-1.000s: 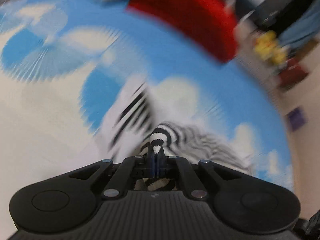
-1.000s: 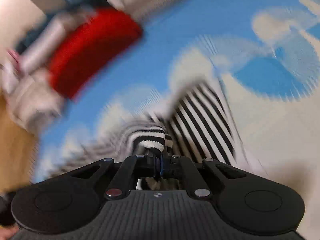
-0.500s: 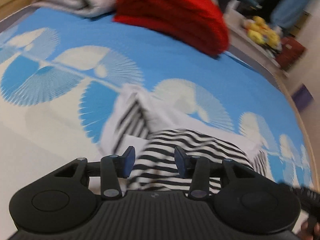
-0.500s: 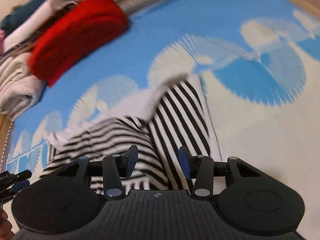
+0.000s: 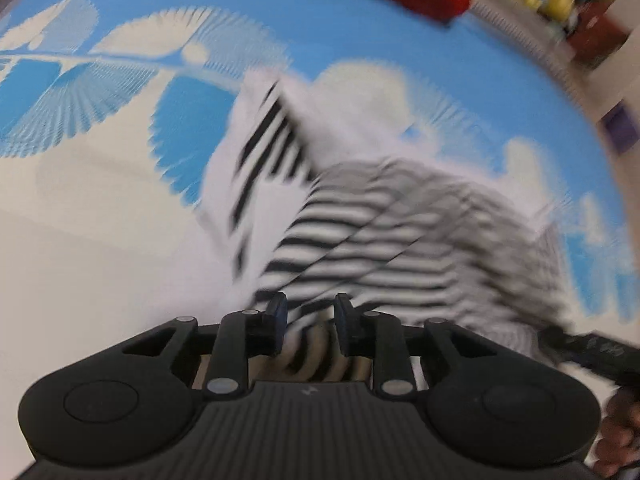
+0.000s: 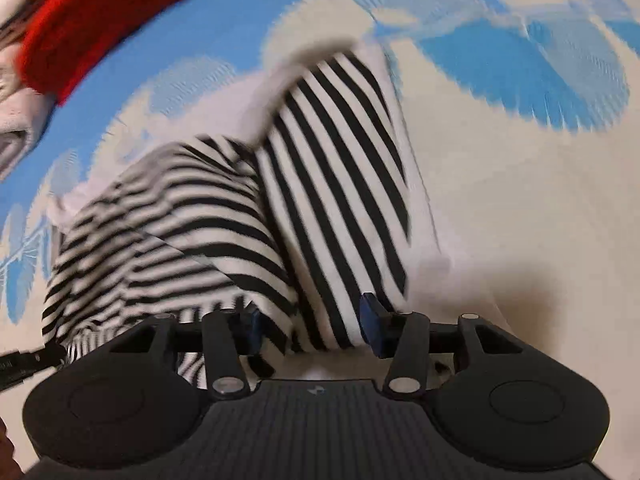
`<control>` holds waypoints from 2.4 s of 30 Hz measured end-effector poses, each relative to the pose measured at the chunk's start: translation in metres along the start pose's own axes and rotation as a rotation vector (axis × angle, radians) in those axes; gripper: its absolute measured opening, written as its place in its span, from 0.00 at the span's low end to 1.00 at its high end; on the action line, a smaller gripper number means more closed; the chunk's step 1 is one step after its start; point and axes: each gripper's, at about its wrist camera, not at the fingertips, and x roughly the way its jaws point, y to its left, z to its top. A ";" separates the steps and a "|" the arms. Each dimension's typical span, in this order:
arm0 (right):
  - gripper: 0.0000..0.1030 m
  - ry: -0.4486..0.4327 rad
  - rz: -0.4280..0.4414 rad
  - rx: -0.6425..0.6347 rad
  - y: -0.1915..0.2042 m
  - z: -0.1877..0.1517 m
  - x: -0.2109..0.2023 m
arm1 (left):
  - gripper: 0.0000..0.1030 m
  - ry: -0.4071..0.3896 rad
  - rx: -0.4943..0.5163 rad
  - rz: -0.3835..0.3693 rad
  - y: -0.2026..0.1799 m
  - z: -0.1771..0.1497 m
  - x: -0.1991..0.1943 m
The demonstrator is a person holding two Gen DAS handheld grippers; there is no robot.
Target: Fold small clothes
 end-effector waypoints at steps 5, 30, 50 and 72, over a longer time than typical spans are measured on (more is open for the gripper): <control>0.49 0.008 -0.004 -0.015 0.004 0.003 0.003 | 0.27 0.044 0.058 0.086 -0.006 -0.003 0.016; 0.47 -0.408 0.097 -0.121 -0.041 -0.088 -0.238 | 0.30 -0.264 0.234 0.055 0.020 -0.111 -0.176; 0.31 -0.038 -0.030 0.086 -0.129 -0.214 -0.142 | 0.40 -0.037 -0.243 -0.013 0.140 -0.183 -0.121; 0.04 -0.155 0.047 0.101 -0.131 -0.214 -0.158 | 0.05 0.048 -0.167 -0.078 0.118 -0.202 -0.109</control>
